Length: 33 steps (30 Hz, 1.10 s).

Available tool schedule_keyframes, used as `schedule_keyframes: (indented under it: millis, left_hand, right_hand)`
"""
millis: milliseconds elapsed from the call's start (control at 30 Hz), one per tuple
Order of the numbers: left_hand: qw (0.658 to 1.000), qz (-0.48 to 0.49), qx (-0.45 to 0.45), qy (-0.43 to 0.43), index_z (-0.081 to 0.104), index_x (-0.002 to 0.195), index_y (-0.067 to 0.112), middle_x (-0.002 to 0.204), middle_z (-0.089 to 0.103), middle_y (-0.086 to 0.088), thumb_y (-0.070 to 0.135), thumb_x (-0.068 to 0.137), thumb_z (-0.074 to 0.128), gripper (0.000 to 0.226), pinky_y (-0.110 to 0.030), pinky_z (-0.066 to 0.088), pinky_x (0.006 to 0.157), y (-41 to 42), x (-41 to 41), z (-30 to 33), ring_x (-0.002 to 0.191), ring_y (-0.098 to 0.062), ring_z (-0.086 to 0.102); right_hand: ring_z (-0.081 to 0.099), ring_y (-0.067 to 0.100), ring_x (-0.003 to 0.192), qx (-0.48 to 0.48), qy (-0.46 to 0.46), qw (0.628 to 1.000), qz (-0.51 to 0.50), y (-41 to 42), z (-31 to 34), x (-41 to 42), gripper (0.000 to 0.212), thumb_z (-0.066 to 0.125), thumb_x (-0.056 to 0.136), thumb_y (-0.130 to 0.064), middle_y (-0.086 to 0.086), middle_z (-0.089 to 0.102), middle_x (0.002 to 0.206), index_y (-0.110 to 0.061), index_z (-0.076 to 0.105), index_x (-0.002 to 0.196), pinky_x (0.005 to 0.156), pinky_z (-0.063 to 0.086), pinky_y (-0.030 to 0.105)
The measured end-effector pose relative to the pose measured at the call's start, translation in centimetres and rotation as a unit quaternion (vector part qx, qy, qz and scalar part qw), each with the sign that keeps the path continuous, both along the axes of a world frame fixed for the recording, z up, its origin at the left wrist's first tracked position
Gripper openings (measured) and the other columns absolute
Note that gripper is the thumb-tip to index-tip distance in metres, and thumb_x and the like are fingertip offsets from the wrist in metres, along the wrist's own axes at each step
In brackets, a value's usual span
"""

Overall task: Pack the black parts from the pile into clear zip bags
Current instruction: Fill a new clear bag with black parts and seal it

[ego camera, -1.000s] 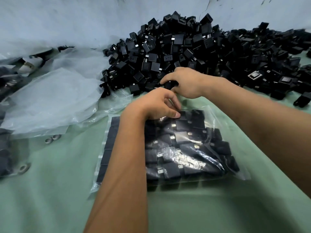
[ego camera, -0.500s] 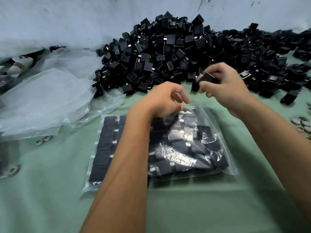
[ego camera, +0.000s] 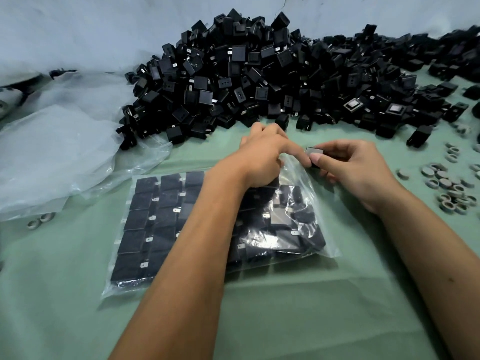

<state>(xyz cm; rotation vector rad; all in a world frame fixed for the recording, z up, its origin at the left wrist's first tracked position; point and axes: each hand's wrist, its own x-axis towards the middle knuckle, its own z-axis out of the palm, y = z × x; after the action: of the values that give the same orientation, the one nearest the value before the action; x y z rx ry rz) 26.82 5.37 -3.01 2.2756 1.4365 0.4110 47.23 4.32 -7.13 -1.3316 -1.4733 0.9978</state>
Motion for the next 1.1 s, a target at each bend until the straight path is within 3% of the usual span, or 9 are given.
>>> schedule_keyframes:
  millis: [67,167,267,533,767,867,967,1000,1100]
  left_hand:
    - [1.0,0.001,0.001,-0.006,0.062,0.086,0.067,0.123,0.044,0.009,0.001,0.099,0.052,0.068,-0.04,0.03,0.117,-0.1,0.1,-0.1,0.124,-0.021,0.034]
    - [1.0,-0.004,0.026,-0.005,0.067,0.092,0.05,0.119,0.044,0.006,0.012,0.101,0.06,0.04,-0.042,0.028,0.116,0.0,0.1,-0.1,0.123,-0.018,0.03]
    - [0.999,-0.003,0.036,-0.003,0.071,0.094,0.036,0.117,0.045,0.004,0.019,0.099,0.065,0.019,-0.044,0.027,0.114,0.1,-0.3,0.0,0.121,-0.016,0.028]
    - [0.998,-0.005,0.036,-0.059,0.071,0.091,0.035,0.113,0.047,0.004,0.019,0.098,0.066,0.018,-0.03,0.025,0.107,0.1,-0.9,0.8,0.119,-0.014,0.03]
    - [0.997,-0.005,0.039,-0.065,0.072,0.094,0.033,0.114,0.049,0.0,0.018,0.097,0.068,0.016,-0.028,0.025,0.104,0.1,-1.0,1.0,0.119,-0.017,0.032]
    - [0.997,-0.006,0.041,-0.062,0.073,0.096,0.032,0.115,0.05,-0.001,0.018,0.097,0.068,0.015,-0.031,0.027,0.106,0.3,-0.9,0.7,0.118,-0.017,0.032]
    - [0.997,-0.004,0.034,-0.07,0.072,0.101,0.031,0.117,0.053,0.0,0.02,0.095,0.071,0.013,-0.034,0.033,0.105,0.4,-0.9,0.7,0.119,-0.018,0.036]
    - [0.997,-0.003,0.032,-0.07,0.071,0.103,0.032,0.119,0.054,0.001,0.021,0.093,0.074,0.015,-0.035,0.037,0.104,0.4,-1.1,0.7,0.12,-0.018,0.04]
    - [0.997,0.018,-0.013,-0.08,0.068,0.104,0.033,0.118,0.061,0.007,0.021,0.087,0.08,0.024,-0.036,0.048,0.097,0.4,-2.6,1.0,0.114,-0.014,0.055]
  right_hand:
    - [0.054,0.013,0.054,-0.005,-0.017,1.0,0.018,0.1,0.1,0.4,0.01,0.076,0.093,-0.017,0.014,0.07,0.074,-0.011,0.078,0.102,0.05,0.047,0.019]
    - [0.052,0.01,0.049,-0.026,-0.017,0.998,0.051,0.2,0.2,1.2,0.011,0.078,0.089,-0.019,0.006,0.067,0.065,-0.014,0.078,0.099,0.05,0.047,0.019]
    - [0.052,0.009,0.052,-0.054,-0.015,0.992,0.116,0.0,0.5,1.9,0.028,0.078,0.08,-0.028,0.002,0.064,0.063,-0.014,0.078,0.103,0.053,0.046,0.016]
    - [0.056,0.011,0.06,-0.043,0.015,0.975,0.219,-0.5,0.6,0.6,0.026,0.075,0.085,-0.023,0.016,0.067,0.075,-0.017,0.08,0.11,0.058,0.05,0.02]
    - [0.048,0.023,0.063,-0.039,0.041,0.975,0.216,-0.8,0.4,-0.6,0.019,0.074,0.087,-0.021,0.03,0.058,0.086,-0.019,0.08,0.105,0.063,0.033,0.043]
    - [0.051,0.033,0.07,-0.011,0.022,0.977,0.211,-0.9,0.5,-1.0,0.017,0.073,0.088,-0.024,0.036,0.06,0.095,-0.02,0.081,0.101,0.069,0.037,0.051]
    - [0.064,0.053,0.08,0.004,0.019,0.984,0.179,-0.9,0.1,-1.4,0.022,0.079,0.085,-0.024,0.037,0.069,0.096,-0.011,0.079,0.102,0.079,0.051,0.065]
    - [0.068,0.05,0.084,0.017,0.017,0.986,0.162,-0.9,0.0,-1.6,0.02,0.08,0.084,-0.019,0.03,0.073,0.096,-0.009,0.078,0.101,0.083,0.054,0.063]
    - [0.074,0.023,0.08,0.029,0.01,0.989,0.143,-0.6,-0.2,-2.0,0.007,0.08,0.086,-0.012,0.012,0.079,0.09,-0.014,0.08,0.092,0.081,0.06,0.05]
